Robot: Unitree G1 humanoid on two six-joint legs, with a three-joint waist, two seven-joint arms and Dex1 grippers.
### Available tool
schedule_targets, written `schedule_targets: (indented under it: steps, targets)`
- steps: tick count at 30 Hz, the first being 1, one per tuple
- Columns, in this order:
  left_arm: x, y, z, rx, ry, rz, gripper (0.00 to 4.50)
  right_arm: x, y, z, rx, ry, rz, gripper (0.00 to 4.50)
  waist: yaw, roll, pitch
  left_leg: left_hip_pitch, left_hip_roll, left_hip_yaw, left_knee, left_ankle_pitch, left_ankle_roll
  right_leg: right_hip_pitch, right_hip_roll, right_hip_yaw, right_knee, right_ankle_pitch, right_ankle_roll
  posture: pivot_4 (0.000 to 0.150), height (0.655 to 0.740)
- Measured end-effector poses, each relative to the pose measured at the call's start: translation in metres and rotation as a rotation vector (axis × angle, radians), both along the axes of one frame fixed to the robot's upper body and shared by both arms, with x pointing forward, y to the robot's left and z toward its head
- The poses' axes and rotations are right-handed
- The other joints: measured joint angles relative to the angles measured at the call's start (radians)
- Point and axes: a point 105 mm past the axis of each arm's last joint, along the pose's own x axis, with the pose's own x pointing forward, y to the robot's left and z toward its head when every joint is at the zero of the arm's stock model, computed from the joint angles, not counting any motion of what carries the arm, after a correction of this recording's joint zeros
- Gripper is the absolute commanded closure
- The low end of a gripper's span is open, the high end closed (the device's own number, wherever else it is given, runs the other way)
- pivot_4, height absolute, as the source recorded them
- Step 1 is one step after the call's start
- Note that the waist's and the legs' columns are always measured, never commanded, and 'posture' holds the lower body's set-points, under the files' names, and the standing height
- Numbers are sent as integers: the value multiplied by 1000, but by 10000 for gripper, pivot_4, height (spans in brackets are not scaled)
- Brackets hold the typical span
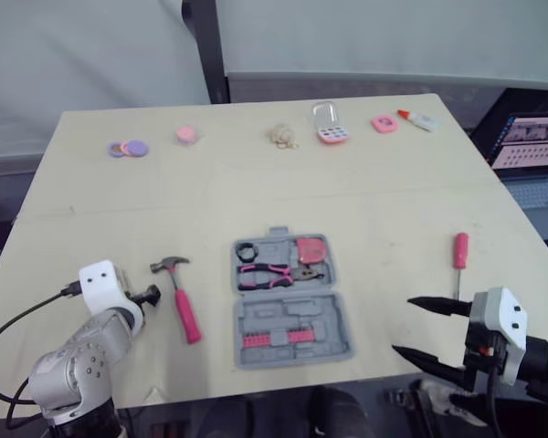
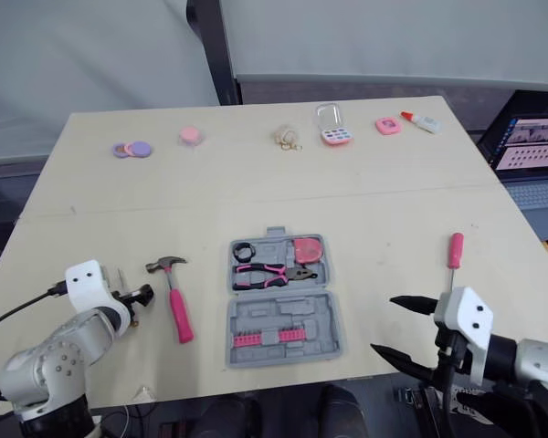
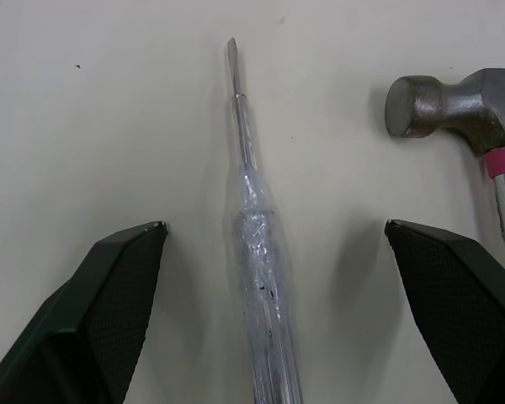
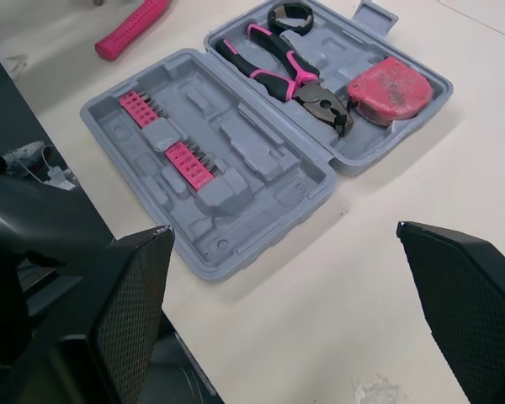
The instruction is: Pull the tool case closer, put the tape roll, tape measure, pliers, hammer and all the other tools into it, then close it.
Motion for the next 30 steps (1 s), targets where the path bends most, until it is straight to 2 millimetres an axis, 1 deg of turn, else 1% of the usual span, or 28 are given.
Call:
schedule_targets:
  steps: [7, 15, 16, 17, 18, 23, 24, 30]
  targets:
    - [-1, 0, -1, -5, 0, 10, 0, 2, 3, 6, 31, -14, 15, 213, -1, 0, 0, 0, 0, 0, 0, 0, 0, 0, 0, 0, 0, 0, 0, 1500, 7400]
    - [-3, -2, -2, -9, -1, 17, 0, 1, 4, 6, 34, -15, 19, 213, -1, 0, 0, 0, 0, 0, -1, 0, 0, 0, 0, 0, 0, 0, 0, 1500, 7400]
    - [-3, -2, -1, -7, -2, 19, 5428, 1, 4, 6, 34, -17, 20, 0, -1, 0, 0, 0, 0, 0, -1, 0, 0, 0, 0, 0, 0, 0, 0, 1500, 7400]
    - [-4, -1, -2, -4, 0, 25, 8923, 1, 4, 6, 33, -18, 20, 0, -1, 0, 0, 0, 0, 0, -1, 0, 0, 0, 0, 0, 0, 0, 0, 1500, 7400]
    - [-4, 0, -2, 0, 3, 33, 13716, 1, 4, 6, 33, -19, 20, 0, 0, 0, 0, 0, 0, 0, -1, 0, 0, 0, 0, 0, 0, 0, 0, 1500, 7400]
    - [-5, 5, -2, 4, 7, 53, 40549, 2, 4, 8, 35, -37, 23, 0, 7, 0, 0, 0, 0, 0, 0, 0, 0, 0, 0, 0, -1, 0, 1, 1500, 7400]
    - [-3, 4, -1, 2, 4, 51, 44688, 2, 4, 8, 37, -38, 22, 0, 9, 0, 0, 0, 0, 0, 0, 0, 0, 0, 0, 0, -1, 0, 1, 1500, 7400]
    - [0, 3, -1, -3, 3, 39, 44975, 2, 4, 6, 30, -35, 14, 0, 20, 0, 0, 0, 0, 0, 0, 0, -1, 0, 0, 0, 0, 0, 1, 1500, 7400]
